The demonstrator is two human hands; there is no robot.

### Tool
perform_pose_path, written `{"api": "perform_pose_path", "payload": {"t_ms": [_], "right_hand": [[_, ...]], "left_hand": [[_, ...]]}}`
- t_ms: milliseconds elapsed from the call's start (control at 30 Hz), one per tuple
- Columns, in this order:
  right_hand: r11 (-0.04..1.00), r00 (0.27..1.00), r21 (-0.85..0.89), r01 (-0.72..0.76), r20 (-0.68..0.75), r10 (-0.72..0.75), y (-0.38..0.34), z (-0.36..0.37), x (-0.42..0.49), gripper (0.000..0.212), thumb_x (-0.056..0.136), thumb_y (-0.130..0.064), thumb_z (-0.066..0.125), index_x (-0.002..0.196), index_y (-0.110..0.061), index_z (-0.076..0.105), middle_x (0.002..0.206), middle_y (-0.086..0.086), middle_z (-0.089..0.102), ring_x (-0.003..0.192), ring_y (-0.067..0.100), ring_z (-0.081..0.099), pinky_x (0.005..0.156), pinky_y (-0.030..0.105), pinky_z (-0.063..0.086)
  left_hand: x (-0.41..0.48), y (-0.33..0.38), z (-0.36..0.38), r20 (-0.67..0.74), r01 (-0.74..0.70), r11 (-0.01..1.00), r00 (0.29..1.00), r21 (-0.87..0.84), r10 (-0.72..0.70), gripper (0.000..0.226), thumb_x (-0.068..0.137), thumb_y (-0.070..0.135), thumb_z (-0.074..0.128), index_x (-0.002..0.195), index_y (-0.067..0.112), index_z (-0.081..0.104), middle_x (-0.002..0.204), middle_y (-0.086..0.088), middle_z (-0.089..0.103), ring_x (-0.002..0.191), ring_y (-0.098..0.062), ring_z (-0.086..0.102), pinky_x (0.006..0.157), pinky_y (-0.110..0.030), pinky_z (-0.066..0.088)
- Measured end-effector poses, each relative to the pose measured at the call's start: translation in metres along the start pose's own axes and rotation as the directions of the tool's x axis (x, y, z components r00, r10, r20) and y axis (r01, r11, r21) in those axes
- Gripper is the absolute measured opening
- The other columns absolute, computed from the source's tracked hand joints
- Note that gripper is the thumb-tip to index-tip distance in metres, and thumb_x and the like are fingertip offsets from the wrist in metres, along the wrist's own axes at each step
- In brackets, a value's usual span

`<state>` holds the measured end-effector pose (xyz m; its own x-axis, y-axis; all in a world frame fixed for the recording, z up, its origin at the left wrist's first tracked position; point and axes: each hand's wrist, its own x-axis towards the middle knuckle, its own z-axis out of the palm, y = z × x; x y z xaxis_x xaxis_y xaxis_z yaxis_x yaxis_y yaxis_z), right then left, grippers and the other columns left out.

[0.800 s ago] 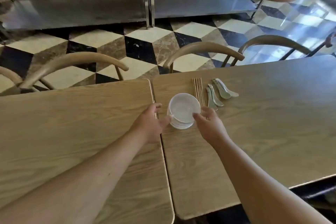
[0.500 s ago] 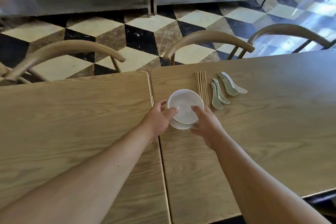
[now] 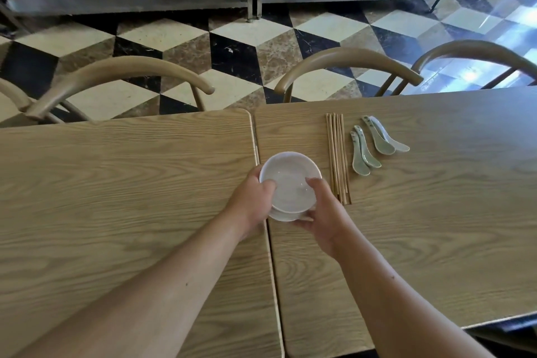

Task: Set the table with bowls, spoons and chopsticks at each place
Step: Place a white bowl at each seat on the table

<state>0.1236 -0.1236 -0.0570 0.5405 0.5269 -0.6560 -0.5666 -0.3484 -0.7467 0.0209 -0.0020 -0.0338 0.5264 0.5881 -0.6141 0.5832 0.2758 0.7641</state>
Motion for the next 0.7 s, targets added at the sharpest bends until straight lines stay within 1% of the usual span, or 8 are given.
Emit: {"api": "perform_pose_path", "payload": {"t_ms": [67,133,233,300,400,467,600,700], "right_hand": [[0.999,0.999,0.038,-0.027,0.025,0.026,0.009,0.016,-0.017,0.049,0.105,-0.064,0.039,0.128,-0.032,0.068,0.116,0.006,0.079,0.109,0.03,0.074,0.098,0.051,0.055],[0.996,0.995,0.059,-0.06,0.079,0.055,0.02,0.034,-0.032,0.067,0.101,-0.075,0.028,0.13,-0.033,0.071,0.12,0.005,0.08,0.115,0.032,0.073,0.1,0.052,0.054],[0.993,0.986,0.058,-0.1,0.14,0.091,0.043,0.066,-0.047,0.077,0.091,-0.085,0.039,0.135,-0.03,0.071,0.131,0.01,0.076,0.126,0.034,0.069,0.11,0.058,0.049],[0.991,0.98,0.075,-0.114,0.172,0.099,0.056,0.087,-0.055,0.078,0.09,-0.082,0.045,0.134,-0.024,0.072,0.134,0.015,0.073,0.127,0.033,0.068,0.114,0.057,0.046],[0.982,0.964,0.113,-0.15,0.235,0.121,0.077,0.113,-0.063,0.07,0.103,-0.07,0.035,0.137,-0.02,0.07,0.136,0.018,0.071,0.127,0.036,0.068,0.104,0.053,0.05],[0.976,0.947,0.135,-0.17,0.297,0.124,0.085,0.128,-0.07,0.064,0.109,-0.063,0.031,0.138,-0.02,0.069,0.135,0.016,0.072,0.123,0.035,0.068,0.093,0.048,0.054],[0.975,0.916,0.129,-0.182,0.384,0.12,0.094,0.153,-0.083,0.06,0.111,-0.059,0.03,0.143,-0.022,0.064,0.134,0.014,0.071,0.115,0.031,0.07,0.072,0.038,0.056],[0.976,0.91,0.116,-0.182,0.395,0.123,0.101,0.165,-0.084,0.052,0.111,-0.054,0.035,0.141,-0.025,0.065,0.139,0.014,0.07,0.118,0.034,0.069,0.078,0.042,0.055]], "left_hand": [[-0.017,-0.009,-0.021,-0.05,0.024,0.999,0.998,-0.02,-0.025,0.027,0.087,0.03,0.051,0.108,0.042,0.064,0.106,0.003,0.072,0.106,-0.027,0.07,0.098,-0.056,0.059],[-0.036,-0.019,-0.045,-0.083,0.047,0.997,0.995,-0.053,-0.052,0.029,0.078,0.033,0.049,0.098,0.044,0.065,0.105,0.006,0.072,0.106,-0.027,0.07,0.097,-0.057,0.059],[-0.064,-0.036,-0.078,-0.111,0.066,0.996,0.991,-0.059,-0.072,0.021,0.091,0.024,0.052,0.096,0.038,0.067,0.101,0.006,0.071,0.1,-0.026,0.07,0.093,-0.057,0.061],[-0.078,-0.051,-0.097,-0.115,0.092,0.994,0.989,-0.053,-0.098,0.024,0.099,0.018,0.051,0.095,0.036,0.067,0.098,0.004,0.071,0.093,-0.024,0.07,0.088,-0.054,0.064],[-0.098,-0.068,-0.126,-0.128,0.06,0.998,0.99,-0.004,-0.06,0.027,0.098,0.036,0.049,0.094,0.054,0.069,0.102,0.01,0.073,0.102,-0.023,0.071,0.094,-0.054,0.061],[-0.107,-0.078,-0.144,-0.13,0.025,0.999,0.991,0.033,-0.02,0.024,0.095,0.051,0.044,0.102,0.062,0.065,0.109,0.014,0.074,0.109,-0.022,0.07,0.1,-0.053,0.057],[-0.125,-0.093,-0.169,-0.162,-0.036,0.993,0.985,0.109,0.053,0.029,0.111,0.044,0.04,0.13,0.05,0.061,0.126,0.019,0.069,0.123,-0.014,0.062,0.107,-0.037,0.047],[-0.137,-0.1,-0.179,-0.176,-0.088,0.99,0.979,0.114,0.107,0.04,0.111,0.048,0.04,0.149,0.049,0.052,0.146,0.025,0.055,0.137,-0.004,0.05,0.115,-0.029,0.038]]}}
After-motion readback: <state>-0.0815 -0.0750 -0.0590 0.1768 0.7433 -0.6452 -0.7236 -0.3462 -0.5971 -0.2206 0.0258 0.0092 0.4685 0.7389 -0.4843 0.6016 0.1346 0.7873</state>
